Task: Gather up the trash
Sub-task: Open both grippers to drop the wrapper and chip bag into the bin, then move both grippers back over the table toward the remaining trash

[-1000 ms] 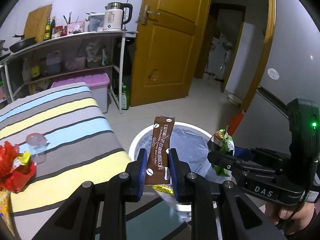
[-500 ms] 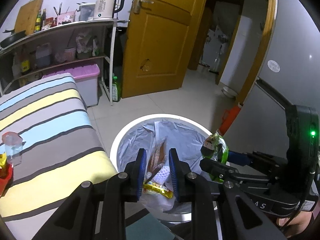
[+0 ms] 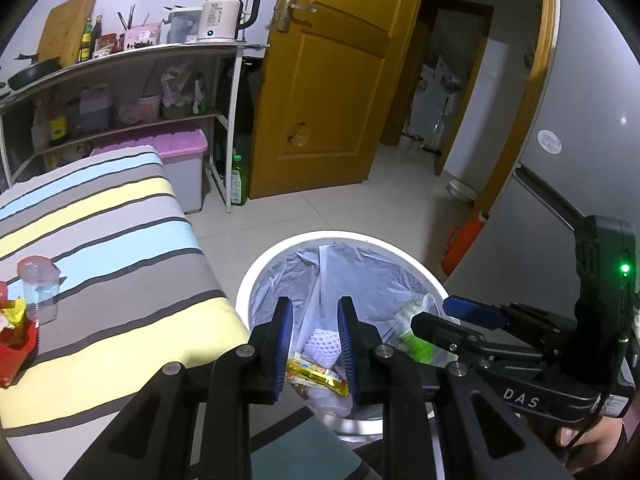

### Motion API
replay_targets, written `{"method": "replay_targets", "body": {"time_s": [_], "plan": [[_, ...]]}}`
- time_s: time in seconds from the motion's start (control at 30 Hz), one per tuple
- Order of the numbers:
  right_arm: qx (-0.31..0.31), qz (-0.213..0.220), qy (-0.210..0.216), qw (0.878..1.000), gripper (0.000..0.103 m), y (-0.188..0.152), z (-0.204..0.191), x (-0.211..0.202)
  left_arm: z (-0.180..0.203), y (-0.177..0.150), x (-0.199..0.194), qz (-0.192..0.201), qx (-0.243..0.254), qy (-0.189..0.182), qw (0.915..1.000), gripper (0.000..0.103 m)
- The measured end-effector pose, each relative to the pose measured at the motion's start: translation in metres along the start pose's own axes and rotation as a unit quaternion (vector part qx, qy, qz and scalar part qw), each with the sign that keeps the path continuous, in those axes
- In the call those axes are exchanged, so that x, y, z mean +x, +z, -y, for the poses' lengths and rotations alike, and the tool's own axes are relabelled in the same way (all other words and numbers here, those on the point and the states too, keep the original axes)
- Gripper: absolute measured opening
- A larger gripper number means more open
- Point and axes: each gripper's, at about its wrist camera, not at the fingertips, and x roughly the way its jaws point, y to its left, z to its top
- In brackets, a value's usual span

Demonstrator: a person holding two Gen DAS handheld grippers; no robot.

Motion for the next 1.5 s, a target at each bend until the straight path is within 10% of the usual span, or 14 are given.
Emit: {"method": "replay_targets", "body": {"time_s": [0.8, 1.5], "plan": [[-0.069, 0.048, 0.062, 0.995, 0.051, -0.003, -0.083, -0.052, -0.04, -0.034, -0.108, 0.064, -0.038, 0.053, 0.9958, 0.023], [-0.149, 0.002, 0.154, 0.977, 0.051, -0.031, -0.194, -0.027, -0.132, -0.087, -0.188, 0.091, -0.107, 0.17, 0.9754, 0.023]]}}
